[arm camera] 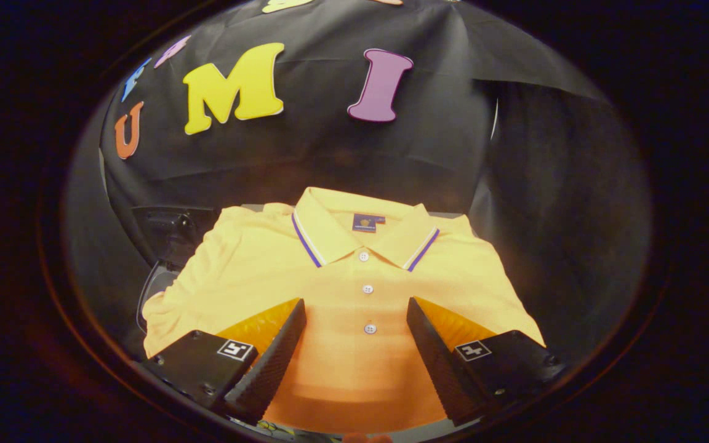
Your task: Put the clothes into the washing machine and then close the washing machine lid.
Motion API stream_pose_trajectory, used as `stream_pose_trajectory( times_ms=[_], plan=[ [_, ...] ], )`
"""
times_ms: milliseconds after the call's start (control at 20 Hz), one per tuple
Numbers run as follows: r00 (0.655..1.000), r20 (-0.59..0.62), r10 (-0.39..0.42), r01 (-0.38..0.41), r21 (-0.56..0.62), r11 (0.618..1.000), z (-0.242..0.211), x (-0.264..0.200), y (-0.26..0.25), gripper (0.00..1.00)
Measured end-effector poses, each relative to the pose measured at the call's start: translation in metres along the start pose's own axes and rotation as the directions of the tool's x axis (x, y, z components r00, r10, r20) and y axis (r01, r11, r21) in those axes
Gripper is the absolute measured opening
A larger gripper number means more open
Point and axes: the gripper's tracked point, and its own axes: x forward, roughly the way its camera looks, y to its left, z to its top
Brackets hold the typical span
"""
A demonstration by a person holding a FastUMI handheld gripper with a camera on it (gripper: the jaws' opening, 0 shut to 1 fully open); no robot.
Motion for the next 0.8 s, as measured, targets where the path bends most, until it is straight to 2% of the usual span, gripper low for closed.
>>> stream_pose_trajectory(
  times_ms=[550, 650, 800],
  plan=[
    [0.989, -0.135, 0.059, -0.056, 0.023, 0.998, -0.006, 0.005, 0.006, 0.99],
    [0.989, -0.124, 0.079, -0.078, 0.012, 0.997, -0.004, 0.003, 0.008, 0.67],
    [0.993, -0.078, 0.089, -0.085, 0.062, 0.994, -0.003, 0.003, 0.015, 0.18]
  ],
)
